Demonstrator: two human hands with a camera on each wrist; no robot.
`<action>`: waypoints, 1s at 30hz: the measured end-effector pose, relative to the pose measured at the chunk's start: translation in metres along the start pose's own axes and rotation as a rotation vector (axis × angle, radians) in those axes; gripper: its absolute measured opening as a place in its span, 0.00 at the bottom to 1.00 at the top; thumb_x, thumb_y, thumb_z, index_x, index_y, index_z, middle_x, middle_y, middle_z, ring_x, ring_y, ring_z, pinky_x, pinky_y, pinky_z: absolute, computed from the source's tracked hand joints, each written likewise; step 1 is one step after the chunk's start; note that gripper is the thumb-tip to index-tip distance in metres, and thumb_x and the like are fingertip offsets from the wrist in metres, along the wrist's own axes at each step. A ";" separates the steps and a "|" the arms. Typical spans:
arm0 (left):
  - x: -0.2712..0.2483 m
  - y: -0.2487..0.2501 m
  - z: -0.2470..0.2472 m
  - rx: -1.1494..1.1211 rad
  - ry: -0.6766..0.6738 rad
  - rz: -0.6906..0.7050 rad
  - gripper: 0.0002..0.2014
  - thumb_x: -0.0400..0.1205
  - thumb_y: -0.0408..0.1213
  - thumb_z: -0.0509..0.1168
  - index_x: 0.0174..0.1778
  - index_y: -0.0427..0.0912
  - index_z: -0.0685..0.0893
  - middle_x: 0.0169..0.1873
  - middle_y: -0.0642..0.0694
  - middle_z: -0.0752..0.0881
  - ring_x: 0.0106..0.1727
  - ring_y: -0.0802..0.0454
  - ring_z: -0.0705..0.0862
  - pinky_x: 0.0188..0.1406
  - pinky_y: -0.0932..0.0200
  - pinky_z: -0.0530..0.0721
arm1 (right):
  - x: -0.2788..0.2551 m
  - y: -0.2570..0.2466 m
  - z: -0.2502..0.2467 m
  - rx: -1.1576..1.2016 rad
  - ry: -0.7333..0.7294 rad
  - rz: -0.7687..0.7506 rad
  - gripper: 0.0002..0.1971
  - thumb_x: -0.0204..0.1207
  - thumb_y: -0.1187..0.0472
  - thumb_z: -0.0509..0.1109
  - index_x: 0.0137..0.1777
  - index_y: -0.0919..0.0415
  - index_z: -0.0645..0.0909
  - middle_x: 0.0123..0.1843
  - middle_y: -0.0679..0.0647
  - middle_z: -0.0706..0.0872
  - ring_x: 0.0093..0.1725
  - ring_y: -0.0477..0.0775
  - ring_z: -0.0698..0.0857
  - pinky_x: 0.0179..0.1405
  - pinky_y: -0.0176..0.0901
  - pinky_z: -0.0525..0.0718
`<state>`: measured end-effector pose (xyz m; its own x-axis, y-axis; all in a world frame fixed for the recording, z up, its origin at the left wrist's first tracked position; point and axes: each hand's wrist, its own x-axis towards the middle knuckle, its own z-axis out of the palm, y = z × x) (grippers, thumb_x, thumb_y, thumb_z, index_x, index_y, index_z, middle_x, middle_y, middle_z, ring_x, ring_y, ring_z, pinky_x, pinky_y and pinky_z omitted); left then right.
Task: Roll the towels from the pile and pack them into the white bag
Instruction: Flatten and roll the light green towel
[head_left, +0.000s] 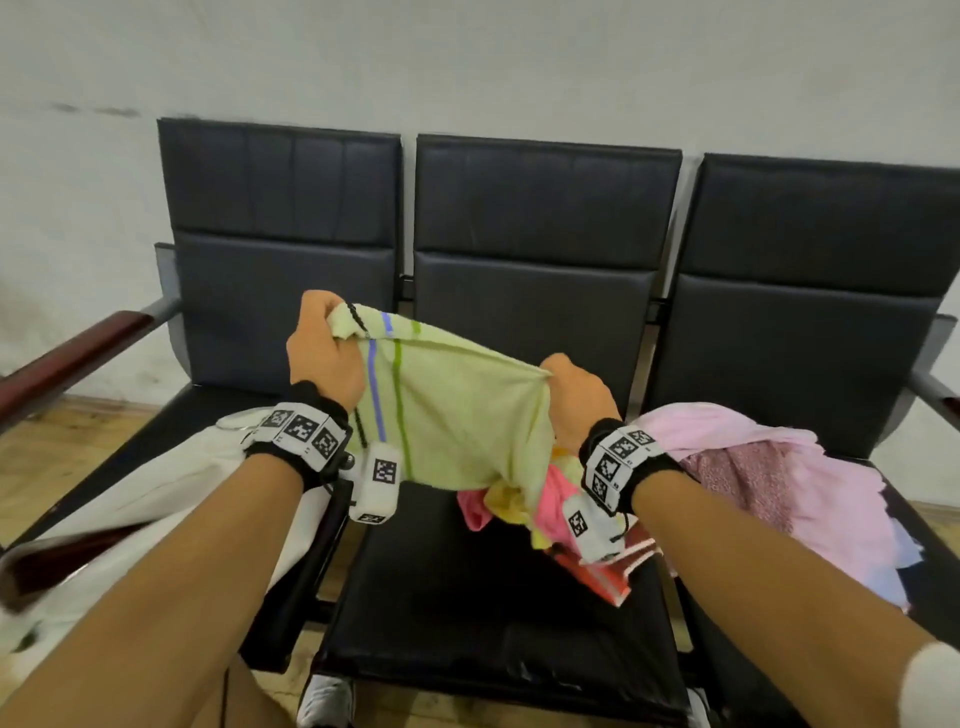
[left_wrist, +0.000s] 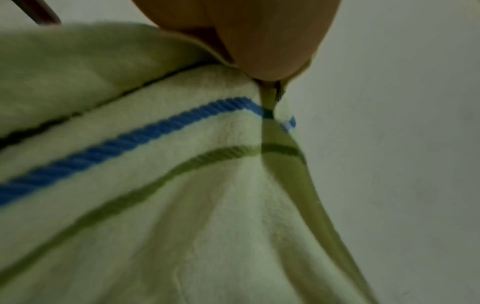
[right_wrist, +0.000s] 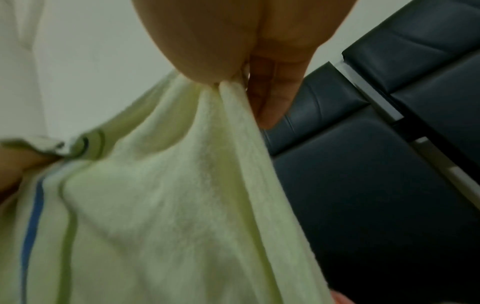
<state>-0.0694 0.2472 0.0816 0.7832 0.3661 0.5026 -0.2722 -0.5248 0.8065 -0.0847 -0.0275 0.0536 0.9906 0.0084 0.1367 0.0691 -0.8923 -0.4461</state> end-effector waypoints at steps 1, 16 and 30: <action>0.001 0.000 -0.001 0.007 -0.006 -0.010 0.08 0.83 0.27 0.53 0.52 0.42 0.75 0.36 0.55 0.77 0.35 0.62 0.74 0.28 0.74 0.71 | -0.001 -0.005 -0.008 0.086 0.060 -0.006 0.08 0.79 0.53 0.57 0.52 0.55 0.71 0.45 0.55 0.82 0.45 0.65 0.82 0.49 0.57 0.83; -0.027 0.054 0.050 0.225 -0.577 0.233 0.06 0.81 0.37 0.68 0.50 0.40 0.87 0.41 0.45 0.88 0.46 0.45 0.86 0.48 0.48 0.84 | -0.006 -0.050 -0.012 0.166 0.008 -0.565 0.45 0.67 0.60 0.81 0.83 0.51 0.63 0.77 0.53 0.70 0.75 0.54 0.72 0.71 0.44 0.75; -0.033 -0.010 0.046 0.398 -0.761 0.138 0.08 0.85 0.44 0.67 0.41 0.47 0.83 0.35 0.49 0.85 0.40 0.48 0.84 0.39 0.52 0.82 | 0.011 -0.016 -0.052 -0.029 0.147 -0.276 0.13 0.81 0.66 0.61 0.58 0.56 0.85 0.54 0.57 0.81 0.53 0.62 0.82 0.57 0.55 0.80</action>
<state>-0.0669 0.2052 0.0432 0.9573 -0.2590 0.1284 -0.2876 -0.8084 0.5135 -0.0815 -0.0367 0.1076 0.9069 0.1892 0.3764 0.3280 -0.8778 -0.3492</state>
